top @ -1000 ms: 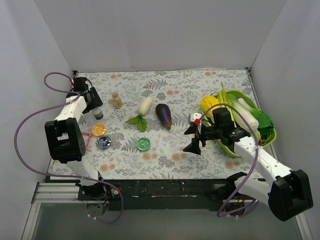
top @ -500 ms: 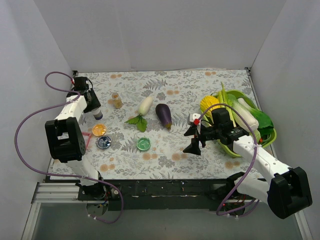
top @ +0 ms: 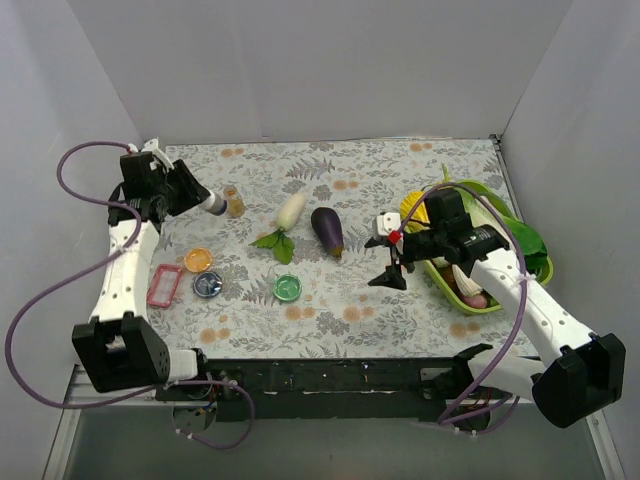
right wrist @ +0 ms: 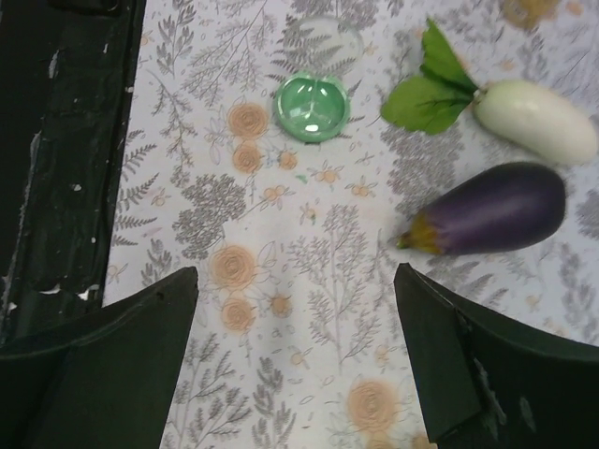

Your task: Sort the pills into containers

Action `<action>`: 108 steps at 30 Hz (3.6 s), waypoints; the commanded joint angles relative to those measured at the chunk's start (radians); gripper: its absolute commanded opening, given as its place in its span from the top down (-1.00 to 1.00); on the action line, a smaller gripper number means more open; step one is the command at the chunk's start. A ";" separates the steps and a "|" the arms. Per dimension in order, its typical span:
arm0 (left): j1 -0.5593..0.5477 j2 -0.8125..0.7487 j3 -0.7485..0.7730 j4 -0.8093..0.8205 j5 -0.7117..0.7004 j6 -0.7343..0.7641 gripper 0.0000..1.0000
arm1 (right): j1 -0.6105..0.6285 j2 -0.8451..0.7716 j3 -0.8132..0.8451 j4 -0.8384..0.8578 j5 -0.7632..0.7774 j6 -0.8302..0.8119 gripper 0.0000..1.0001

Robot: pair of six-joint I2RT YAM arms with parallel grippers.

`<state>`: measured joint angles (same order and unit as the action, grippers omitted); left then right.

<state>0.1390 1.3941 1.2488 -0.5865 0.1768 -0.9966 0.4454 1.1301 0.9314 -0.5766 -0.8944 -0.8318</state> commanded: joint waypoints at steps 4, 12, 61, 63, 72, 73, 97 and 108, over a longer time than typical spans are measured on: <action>-0.189 -0.255 -0.178 0.118 0.552 -0.186 1.00 | 0.041 0.088 0.257 -0.005 -0.007 -0.052 -0.86; -0.548 -0.328 -0.328 0.396 0.474 -0.442 1.00 | 0.237 0.120 0.265 0.125 0.169 0.201 -0.81; -0.832 -0.593 -0.569 0.582 0.546 0.274 -0.96 | 0.240 0.073 0.087 -0.003 -0.057 -0.004 0.97; -0.892 -0.557 -0.555 0.580 0.471 0.302 -0.94 | 0.242 0.074 0.083 0.007 -0.055 0.003 0.97; -1.064 -0.460 -0.489 0.570 0.199 0.406 -0.72 | 0.240 0.068 0.058 0.035 -0.032 0.030 0.97; -1.064 -0.460 -0.486 0.573 0.190 0.406 -0.68 | 0.242 0.066 0.057 0.037 -0.029 0.033 0.97; -1.066 -0.472 -0.500 0.501 0.164 0.355 0.68 | 0.242 0.088 0.044 0.057 -0.015 0.054 0.97; -1.063 -0.481 -0.485 0.447 -0.045 -0.215 1.00 | 0.236 0.056 0.020 0.101 0.052 0.092 0.97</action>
<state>-0.9272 0.9321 0.7231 -0.0910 0.2752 -0.8398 0.6827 1.2182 0.9646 -0.5411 -0.8825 -0.7628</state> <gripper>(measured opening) 0.417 0.593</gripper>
